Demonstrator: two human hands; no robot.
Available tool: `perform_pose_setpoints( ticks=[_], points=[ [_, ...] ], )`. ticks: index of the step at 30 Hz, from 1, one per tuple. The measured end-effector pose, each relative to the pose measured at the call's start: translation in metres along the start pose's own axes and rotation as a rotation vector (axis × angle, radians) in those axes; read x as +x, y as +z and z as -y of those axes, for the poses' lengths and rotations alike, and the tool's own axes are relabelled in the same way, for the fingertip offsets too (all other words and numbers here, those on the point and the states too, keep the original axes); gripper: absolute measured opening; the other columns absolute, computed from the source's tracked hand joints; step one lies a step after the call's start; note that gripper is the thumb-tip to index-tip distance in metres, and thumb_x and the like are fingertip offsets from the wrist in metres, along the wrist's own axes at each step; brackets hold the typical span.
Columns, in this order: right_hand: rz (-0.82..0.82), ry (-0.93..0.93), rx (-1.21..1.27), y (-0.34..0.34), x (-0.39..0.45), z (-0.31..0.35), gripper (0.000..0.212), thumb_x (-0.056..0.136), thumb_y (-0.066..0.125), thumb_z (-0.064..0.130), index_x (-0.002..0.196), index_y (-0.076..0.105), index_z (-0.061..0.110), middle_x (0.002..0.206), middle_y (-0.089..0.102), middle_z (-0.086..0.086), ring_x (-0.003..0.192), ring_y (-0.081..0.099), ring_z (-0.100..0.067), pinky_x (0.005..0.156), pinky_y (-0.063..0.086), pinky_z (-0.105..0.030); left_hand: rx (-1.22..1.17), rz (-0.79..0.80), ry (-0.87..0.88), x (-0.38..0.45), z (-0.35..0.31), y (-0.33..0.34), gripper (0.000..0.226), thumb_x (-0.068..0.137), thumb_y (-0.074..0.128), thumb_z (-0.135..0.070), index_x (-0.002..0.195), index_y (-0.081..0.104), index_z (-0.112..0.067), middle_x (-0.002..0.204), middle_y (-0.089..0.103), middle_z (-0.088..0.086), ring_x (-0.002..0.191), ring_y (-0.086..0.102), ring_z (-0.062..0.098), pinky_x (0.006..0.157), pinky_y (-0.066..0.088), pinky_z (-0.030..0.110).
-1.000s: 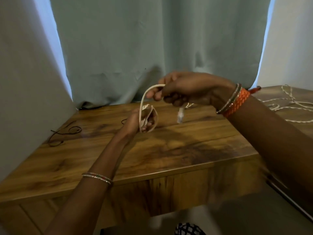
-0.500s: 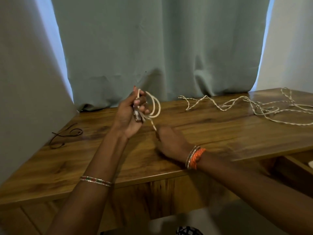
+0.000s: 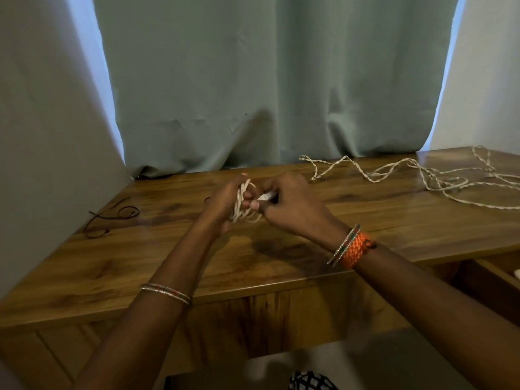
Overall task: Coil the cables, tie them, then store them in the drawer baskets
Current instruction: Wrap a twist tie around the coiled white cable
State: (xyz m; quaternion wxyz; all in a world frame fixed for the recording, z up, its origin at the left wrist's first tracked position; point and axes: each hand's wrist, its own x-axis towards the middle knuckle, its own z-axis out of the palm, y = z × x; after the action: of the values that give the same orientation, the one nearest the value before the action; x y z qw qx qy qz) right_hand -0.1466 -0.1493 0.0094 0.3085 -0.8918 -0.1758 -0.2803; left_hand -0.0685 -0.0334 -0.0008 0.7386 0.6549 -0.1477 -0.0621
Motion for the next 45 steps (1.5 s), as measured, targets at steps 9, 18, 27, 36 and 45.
perform_pose_setpoints(
  ticks=[9,18,27,36,45],
  points=[
    [-0.224,0.053,0.205,0.033,0.026,-0.026,0.024,0.086,0.065,0.017,0.107,0.064,0.006,0.110,0.057,-0.003,0.101,0.053,-0.015,0.087,0.043,-0.022,0.125,0.169,-0.172,0.006,-0.005,0.003,0.057,0.094,0.023,-0.011,0.042,0.045,-0.015,0.030,0.031,-0.007,0.021,0.026,0.002,0.028,0.017,0.012],
    [-0.394,0.144,0.329,0.049,0.056,-0.028,0.017,0.093,0.056,0.024,0.083,0.053,0.010,0.077,0.060,-0.004,0.076,0.057,-0.020,0.062,0.039,-0.029,0.290,-0.140,0.083,0.027,-0.018,-0.007,0.051,0.094,0.028,-0.021,0.047,0.044,-0.010,0.031,0.036,-0.001,0.022,0.030,0.012,0.039,0.030,0.019],
    [-0.596,0.393,0.595,0.084,0.071,-0.024,0.015,0.092,0.058,0.021,0.080,0.052,0.013,0.073,0.055,0.004,0.070,0.054,-0.013,0.063,0.044,-0.026,0.639,-0.787,0.711,0.040,0.005,-0.005,0.026,0.100,0.038,-0.025,0.097,0.054,-0.004,0.069,0.056,0.001,0.063,0.053,0.018,0.052,0.029,0.023],
    [-0.525,0.250,0.359,0.090,0.086,-0.057,0.009,0.093,0.049,0.007,0.083,0.051,0.007,0.070,0.051,-0.004,0.066,0.048,-0.020,0.057,0.032,-0.027,0.285,-0.054,-0.074,0.047,0.013,-0.020,0.044,0.102,0.028,-0.024,0.069,0.055,-0.012,0.051,0.058,-0.001,0.050,0.051,0.012,0.046,0.040,0.019],
    [-0.434,0.071,0.365,0.114,0.114,-0.040,0.012,0.087,0.051,0.000,0.075,0.052,0.002,0.065,0.055,-0.012,0.060,0.047,-0.019,0.053,0.029,-0.025,0.642,-0.159,0.275,0.057,0.020,-0.065,0.039,0.096,0.033,-0.035,0.065,0.048,-0.015,0.066,0.053,0.015,0.063,0.046,0.019,0.060,0.034,0.030]
  ],
)
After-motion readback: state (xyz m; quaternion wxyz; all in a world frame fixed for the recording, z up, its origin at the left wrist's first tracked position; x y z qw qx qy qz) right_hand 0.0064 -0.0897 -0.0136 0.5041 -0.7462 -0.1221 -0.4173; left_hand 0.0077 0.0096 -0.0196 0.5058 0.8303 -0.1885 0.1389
